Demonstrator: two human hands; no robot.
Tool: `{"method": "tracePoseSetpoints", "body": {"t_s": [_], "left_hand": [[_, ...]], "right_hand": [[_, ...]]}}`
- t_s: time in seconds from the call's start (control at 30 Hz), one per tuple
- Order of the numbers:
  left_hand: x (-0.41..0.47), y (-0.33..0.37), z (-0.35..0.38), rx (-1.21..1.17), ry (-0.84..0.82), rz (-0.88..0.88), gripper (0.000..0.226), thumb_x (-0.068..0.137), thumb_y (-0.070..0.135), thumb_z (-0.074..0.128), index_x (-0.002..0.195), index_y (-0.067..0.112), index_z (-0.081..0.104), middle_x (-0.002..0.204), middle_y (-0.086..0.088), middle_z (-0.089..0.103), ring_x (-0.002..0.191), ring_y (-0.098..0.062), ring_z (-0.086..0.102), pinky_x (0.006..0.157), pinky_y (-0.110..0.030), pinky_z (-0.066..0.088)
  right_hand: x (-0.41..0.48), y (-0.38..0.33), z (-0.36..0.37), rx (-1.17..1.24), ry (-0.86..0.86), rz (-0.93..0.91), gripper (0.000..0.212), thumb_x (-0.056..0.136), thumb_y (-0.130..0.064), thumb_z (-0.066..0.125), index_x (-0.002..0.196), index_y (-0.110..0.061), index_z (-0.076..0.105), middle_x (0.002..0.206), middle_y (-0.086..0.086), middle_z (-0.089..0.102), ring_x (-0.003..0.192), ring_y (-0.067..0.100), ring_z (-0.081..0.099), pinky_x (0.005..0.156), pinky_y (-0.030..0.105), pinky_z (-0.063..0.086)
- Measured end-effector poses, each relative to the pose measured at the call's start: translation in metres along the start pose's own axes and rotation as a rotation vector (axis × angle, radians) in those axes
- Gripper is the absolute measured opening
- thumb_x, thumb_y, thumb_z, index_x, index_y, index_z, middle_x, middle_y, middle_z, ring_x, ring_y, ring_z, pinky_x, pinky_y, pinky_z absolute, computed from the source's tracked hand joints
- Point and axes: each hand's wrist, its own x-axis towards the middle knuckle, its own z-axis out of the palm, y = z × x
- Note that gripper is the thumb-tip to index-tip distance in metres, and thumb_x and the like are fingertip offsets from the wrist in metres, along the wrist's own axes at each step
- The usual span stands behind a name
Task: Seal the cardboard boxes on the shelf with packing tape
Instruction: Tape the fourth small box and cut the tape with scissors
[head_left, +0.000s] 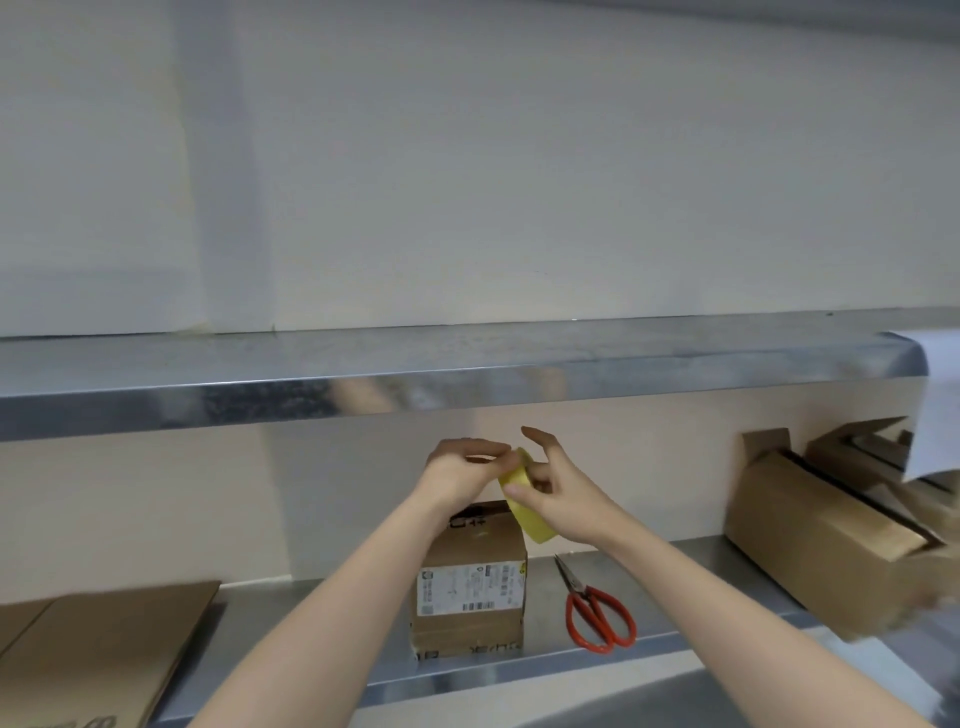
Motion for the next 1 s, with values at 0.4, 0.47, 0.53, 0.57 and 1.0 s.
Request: {"method": "tracePoseSetpoints", "body": {"t_s": [0.4, 0.47, 0.53, 0.57, 1.0], "left_hand": [[0.009, -0.01, 0.015, -0.149, 0.412, -0.177, 0.018, 0.095, 0.021, 0.055, 0.105, 0.009, 0.064, 0.103, -0.009, 0.066, 0.091, -0.025, 0.061, 0.08, -0.027, 0.047], [0.014, -0.013, 0.01, -0.278, 0.444, -0.305, 0.021, 0.095, 0.02, 0.053, 0.106, 0.005, 0.064, 0.089, -0.011, 0.065, 0.074, -0.024, 0.062, 0.075, -0.029, 0.049], [0.015, -0.014, 0.01, -0.415, 0.399, -0.384, 0.02, 0.094, 0.011, 0.055, 0.107, -0.001, 0.06, 0.075, -0.01, 0.059, 0.06, -0.019, 0.054, 0.06, -0.025, 0.049], [0.012, -0.012, 0.012, -0.472, 0.358, -0.408, 0.016, 0.093, 0.006, 0.055, 0.107, -0.001, 0.056, 0.075, -0.01, 0.056, 0.06, -0.017, 0.052, 0.054, -0.023, 0.049], [-0.003, -0.007, 0.024, -0.442, 0.166, -0.431, 0.035, 0.088, -0.009, 0.055, 0.121, -0.017, 0.047, 0.08, -0.02, 0.059, 0.056, -0.017, 0.059, 0.045, -0.02, 0.051]], "right_hand": [[-0.013, 0.016, -0.005, -0.123, 0.365, -0.016, 0.107, 0.049, -0.08, 0.066, 0.139, -0.036, 0.029, 0.126, -0.01, 0.041, 0.118, 0.008, 0.038, 0.102, 0.035, 0.03], [-0.02, 0.027, -0.002, 0.062, 0.289, 0.101, 0.115, 0.051, -0.069, 0.079, 0.144, -0.032, 0.021, 0.134, -0.003, 0.038, 0.12, 0.012, 0.042, 0.1, 0.035, 0.039], [-0.02, 0.032, 0.006, 0.283, 0.208, 0.236, 0.103, 0.069, -0.046, 0.082, 0.147, -0.026, 0.018, 0.128, 0.005, 0.049, 0.106, 0.013, 0.056, 0.085, 0.029, 0.047], [-0.018, 0.031, 0.011, 0.411, 0.185, 0.293, 0.092, 0.077, -0.038, 0.079, 0.146, -0.02, 0.021, 0.122, 0.007, 0.057, 0.099, 0.014, 0.062, 0.079, 0.028, 0.049], [0.015, 0.009, 0.04, 1.077, 0.37, 0.552, 0.017, 0.087, -0.017, 0.069, 0.099, -0.006, 0.063, 0.058, 0.003, 0.048, 0.047, 0.01, 0.037, 0.035, 0.019, 0.026]]}}
